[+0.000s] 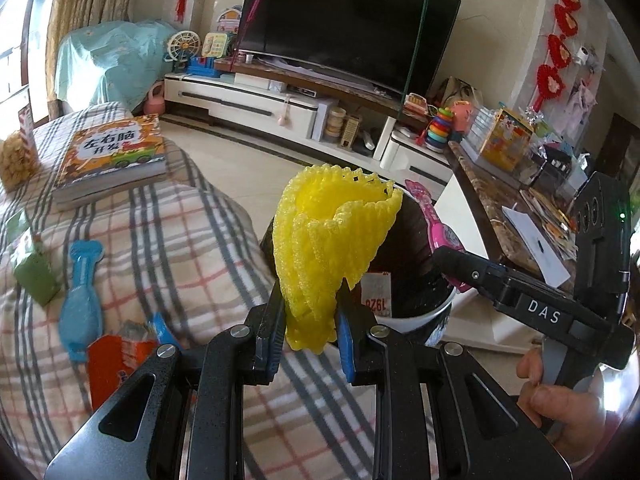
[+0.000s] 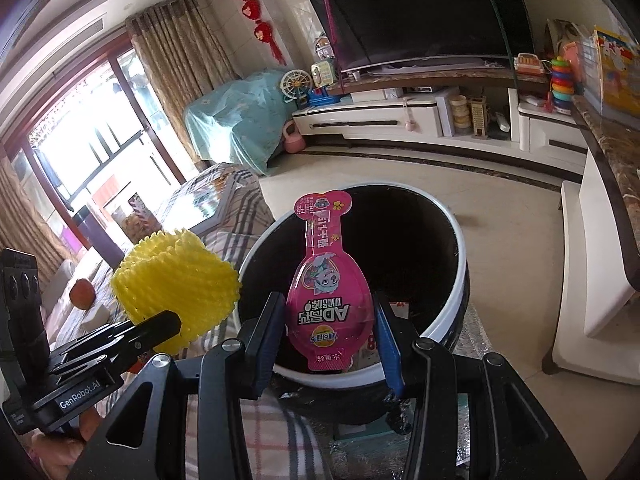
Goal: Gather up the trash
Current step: 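Carry the foam net and pink bottle over the bin and open both tools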
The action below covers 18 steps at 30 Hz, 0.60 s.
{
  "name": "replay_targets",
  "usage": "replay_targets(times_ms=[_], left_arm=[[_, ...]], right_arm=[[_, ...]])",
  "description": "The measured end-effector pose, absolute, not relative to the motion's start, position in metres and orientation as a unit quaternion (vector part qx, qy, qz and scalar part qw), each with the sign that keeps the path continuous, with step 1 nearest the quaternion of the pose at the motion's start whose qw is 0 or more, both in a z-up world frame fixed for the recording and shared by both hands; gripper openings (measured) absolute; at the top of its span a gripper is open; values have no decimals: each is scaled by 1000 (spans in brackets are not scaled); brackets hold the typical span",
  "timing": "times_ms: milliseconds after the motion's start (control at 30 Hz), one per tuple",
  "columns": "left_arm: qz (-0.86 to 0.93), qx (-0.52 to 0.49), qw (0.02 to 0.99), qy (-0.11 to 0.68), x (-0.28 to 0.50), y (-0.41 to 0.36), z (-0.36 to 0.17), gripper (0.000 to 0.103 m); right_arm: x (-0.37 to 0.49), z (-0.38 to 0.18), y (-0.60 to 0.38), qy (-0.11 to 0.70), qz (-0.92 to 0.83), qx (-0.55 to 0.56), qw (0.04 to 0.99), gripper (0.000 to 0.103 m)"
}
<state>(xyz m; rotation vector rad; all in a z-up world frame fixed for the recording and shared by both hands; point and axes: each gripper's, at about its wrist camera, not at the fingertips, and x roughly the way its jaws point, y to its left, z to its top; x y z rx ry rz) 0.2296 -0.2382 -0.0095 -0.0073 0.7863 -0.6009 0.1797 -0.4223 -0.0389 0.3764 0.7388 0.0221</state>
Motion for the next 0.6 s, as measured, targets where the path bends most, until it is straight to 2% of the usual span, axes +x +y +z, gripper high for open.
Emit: replay_targets(times_ms=[600], left_arm=[[-290, 20, 874, 389, 255, -277, -16, 21]], right_arm=[[198, -45, -438, 370, 5, 189, 909, 45]])
